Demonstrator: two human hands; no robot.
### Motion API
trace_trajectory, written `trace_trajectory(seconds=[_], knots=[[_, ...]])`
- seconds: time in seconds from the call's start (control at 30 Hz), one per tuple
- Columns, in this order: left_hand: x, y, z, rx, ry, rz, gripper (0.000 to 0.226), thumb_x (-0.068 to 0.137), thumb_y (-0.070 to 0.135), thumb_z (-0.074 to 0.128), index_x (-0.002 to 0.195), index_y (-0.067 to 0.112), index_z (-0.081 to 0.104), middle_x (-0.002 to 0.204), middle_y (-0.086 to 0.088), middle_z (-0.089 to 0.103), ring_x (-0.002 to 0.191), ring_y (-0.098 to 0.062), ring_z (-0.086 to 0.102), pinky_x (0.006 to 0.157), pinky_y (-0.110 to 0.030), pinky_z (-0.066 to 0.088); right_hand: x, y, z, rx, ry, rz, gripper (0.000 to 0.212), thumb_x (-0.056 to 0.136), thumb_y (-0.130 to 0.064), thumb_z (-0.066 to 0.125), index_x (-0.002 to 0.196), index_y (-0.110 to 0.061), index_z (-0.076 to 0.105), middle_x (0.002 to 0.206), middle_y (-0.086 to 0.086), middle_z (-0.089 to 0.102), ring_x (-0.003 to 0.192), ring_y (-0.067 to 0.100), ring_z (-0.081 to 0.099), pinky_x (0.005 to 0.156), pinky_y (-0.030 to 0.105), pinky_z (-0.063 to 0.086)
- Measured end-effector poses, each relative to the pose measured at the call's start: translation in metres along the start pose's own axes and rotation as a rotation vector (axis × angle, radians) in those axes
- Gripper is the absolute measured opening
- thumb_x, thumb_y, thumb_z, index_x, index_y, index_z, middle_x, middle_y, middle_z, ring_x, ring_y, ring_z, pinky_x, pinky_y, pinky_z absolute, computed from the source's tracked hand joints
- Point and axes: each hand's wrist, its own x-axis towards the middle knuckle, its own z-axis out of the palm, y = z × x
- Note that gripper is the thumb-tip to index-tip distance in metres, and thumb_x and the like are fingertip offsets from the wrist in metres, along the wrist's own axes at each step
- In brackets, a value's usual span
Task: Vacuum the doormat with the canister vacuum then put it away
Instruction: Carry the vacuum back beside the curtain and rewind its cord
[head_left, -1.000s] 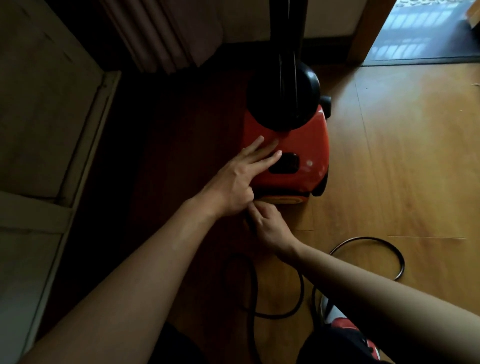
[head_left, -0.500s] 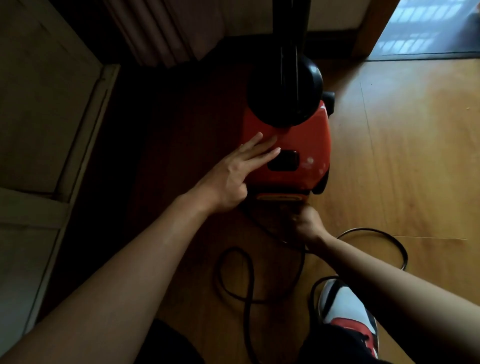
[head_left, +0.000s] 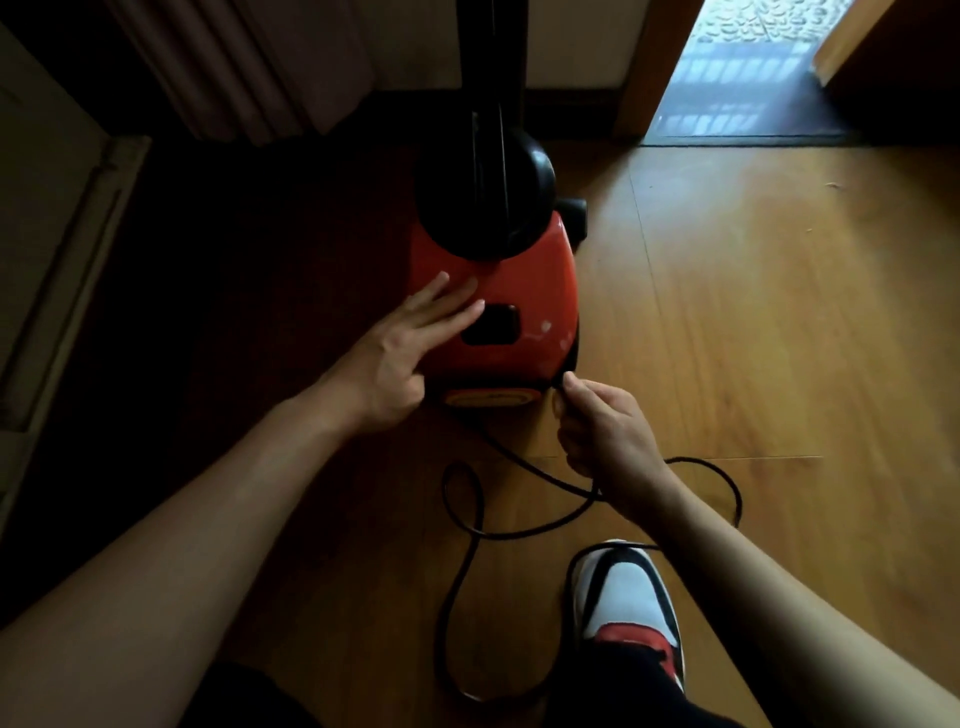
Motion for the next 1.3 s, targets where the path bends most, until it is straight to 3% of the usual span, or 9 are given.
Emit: trace_trajectory(seconds=[0.2, 0.27, 0.4, 0.57, 0.63, 0.73, 0.87, 1.07, 1.3], knots=[[0.001, 0.001, -0.001, -0.003, -0.022, 0.027, 0.088, 0.068, -0.003, 0.041, 0.153, 0.018, 0.030, 0.162, 0.004, 0.017, 0.152, -0.013, 0.000, 0.125, -0.049, 0.012, -0.007, -0.011, 0.072, 0.054, -0.193, -0.014, 0.033, 0.109, -0.019, 0.033, 0.122, 0.004, 0.052, 0.061, 0.002, 0.041, 0.046, 0.016, 0.032, 0.042, 0.027, 0.024], [0.000, 0.003, -0.002, 0.003, -0.031, 0.024, 0.085, 0.069, 0.007, 0.042, 0.153, 0.017, 0.030, 0.162, 0.002, 0.017, 0.152, -0.014, 0.000, 0.125, -0.046, 0.010, -0.005, -0.002, 0.093, -0.010, -0.218, 0.033, 0.032, 0.109, -0.020, 0.035, 0.118, 0.006, 0.052, 0.067, 0.007, 0.044, 0.048, 0.015, 0.037, 0.041, 0.026, 0.029], [-0.001, 0.002, -0.002, 0.011, -0.015, -0.002, 0.101, 0.064, -0.024, 0.034, 0.155, 0.020, 0.028, 0.164, 0.007, 0.014, 0.152, -0.009, -0.003, 0.126, -0.045, 0.007, 0.021, 0.033, 0.120, -0.195, -0.202, 0.211, 0.032, 0.107, -0.026, 0.044, 0.100, -0.002, 0.064, 0.070, 0.003, 0.055, 0.051, 0.007, 0.048, 0.045, 0.020, 0.037], [-0.003, -0.002, -0.002, -0.014, -0.010, -0.004, 0.104, 0.064, -0.028, 0.031, 0.154, 0.022, 0.029, 0.164, 0.006, 0.016, 0.152, -0.006, -0.003, 0.124, -0.031, 0.004, 0.066, 0.073, 0.075, -0.535, -0.124, 0.185, 0.033, 0.105, -0.024, 0.048, 0.132, -0.007, 0.057, 0.121, 0.002, 0.064, 0.109, 0.018, 0.063, 0.089, 0.036, 0.054], [-0.002, -0.004, -0.001, -0.009, -0.009, 0.009, 0.104, 0.064, -0.028, 0.032, 0.154, 0.023, 0.029, 0.163, 0.007, 0.016, 0.151, -0.004, -0.003, 0.123, -0.028, 0.003, 0.066, 0.077, 0.053, -0.525, -0.090, 0.208, 0.032, 0.103, -0.029, 0.053, 0.132, -0.015, 0.057, 0.127, 0.007, 0.065, 0.112, 0.020, 0.064, 0.096, 0.042, 0.055], [-0.001, -0.005, -0.002, -0.004, -0.024, 0.002, 0.105, 0.064, -0.028, 0.033, 0.154, 0.025, 0.028, 0.161, 0.013, 0.014, 0.151, -0.001, -0.004, 0.121, -0.023, 0.002, 0.063, 0.074, 0.033, -0.431, -0.028, 0.227, 0.031, 0.099, -0.035, 0.059, 0.126, -0.021, 0.058, 0.119, 0.004, 0.067, 0.103, 0.019, 0.067, 0.087, 0.038, 0.059], [0.000, -0.004, -0.003, -0.001, -0.032, -0.005, 0.105, 0.065, -0.028, 0.035, 0.154, 0.027, 0.026, 0.161, 0.015, 0.012, 0.150, 0.000, -0.005, 0.118, -0.019, -0.001, 0.061, 0.067, 0.002, -0.456, 0.018, 0.300, 0.026, 0.101, -0.032, 0.057, 0.105, -0.008, 0.065, 0.077, 0.001, 0.063, 0.052, 0.009, 0.054, 0.044, 0.022, 0.042], [-0.001, -0.003, -0.004, 0.003, -0.039, -0.010, 0.105, 0.066, -0.027, 0.038, 0.154, 0.029, 0.025, 0.162, 0.015, 0.010, 0.150, 0.002, -0.006, 0.117, -0.019, -0.001, 0.050, 0.059, -0.037, -0.501, 0.199, 0.264, 0.030, 0.096, -0.035, 0.065, 0.080, -0.010, 0.069, 0.057, -0.002, 0.053, 0.056, 0.016, 0.049, 0.056, 0.032, 0.041], [-0.001, -0.004, -0.002, 0.002, -0.031, -0.002, 0.103, 0.068, -0.025, 0.040, 0.155, 0.028, 0.025, 0.160, 0.019, 0.009, 0.150, 0.003, -0.006, 0.115, -0.014, -0.001, 0.023, 0.028, -0.037, 0.063, 0.222, 0.285, 0.026, 0.100, -0.031, 0.059, 0.081, -0.013, 0.057, 0.059, -0.006, 0.036, 0.046, 0.007, 0.030, 0.041, 0.020, 0.024]])
